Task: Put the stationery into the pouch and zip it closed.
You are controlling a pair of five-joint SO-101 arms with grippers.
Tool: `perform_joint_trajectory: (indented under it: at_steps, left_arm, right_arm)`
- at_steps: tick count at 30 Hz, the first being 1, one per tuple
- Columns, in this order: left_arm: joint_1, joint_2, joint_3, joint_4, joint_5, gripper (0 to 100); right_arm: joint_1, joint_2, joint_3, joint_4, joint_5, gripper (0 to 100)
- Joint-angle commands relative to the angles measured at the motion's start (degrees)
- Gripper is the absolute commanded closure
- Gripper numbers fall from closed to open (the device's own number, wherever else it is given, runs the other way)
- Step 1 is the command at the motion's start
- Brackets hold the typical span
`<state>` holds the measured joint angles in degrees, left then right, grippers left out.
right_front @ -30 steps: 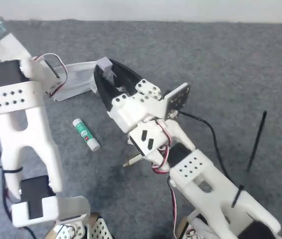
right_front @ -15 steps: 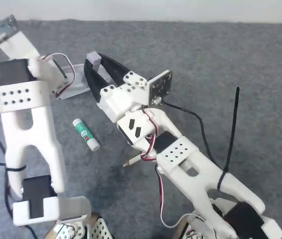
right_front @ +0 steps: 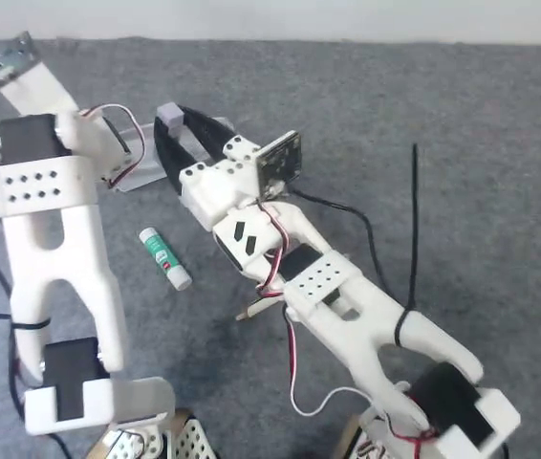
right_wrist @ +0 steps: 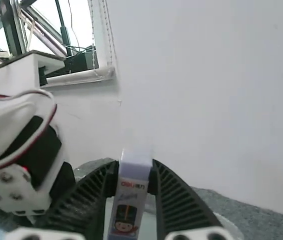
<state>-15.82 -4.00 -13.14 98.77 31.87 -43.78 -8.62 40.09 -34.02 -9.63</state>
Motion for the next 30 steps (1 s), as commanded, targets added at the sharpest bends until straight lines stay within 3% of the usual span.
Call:
perform_joint_trajectory:
  at_steps: [1, 10, 16, 22, 30]
  left_arm:
    - [0.4, -0.5, -0.8, 0.4, -0.7, 99]
    - [-1.4, -0.5, -0.8, 0.4, -0.7, 99]
    - [-2.4, -0.5, -0.8, 0.4, -0.7, 99]
    - [-2.4, -0.5, -0.8, 0.4, -0.7, 99]
    - [-2.5, -0.5, -0.8, 0.4, -0.7, 99]
  right_arm:
    - [-0.7, 0.9, 0.3, -8.5, 5.2, 99.2]
    - [-4.4, 2.0, 7.6, -15.3, 15.9, 98.9]
    - [-4.4, 2.2, 8.2, -15.0, 16.2, 97.7]
    - [-4.4, 1.5, 10.8, -15.0, 16.3, 85.9]
    - [-3.4, 1.3, 11.9, -15.3, 16.3, 85.8]
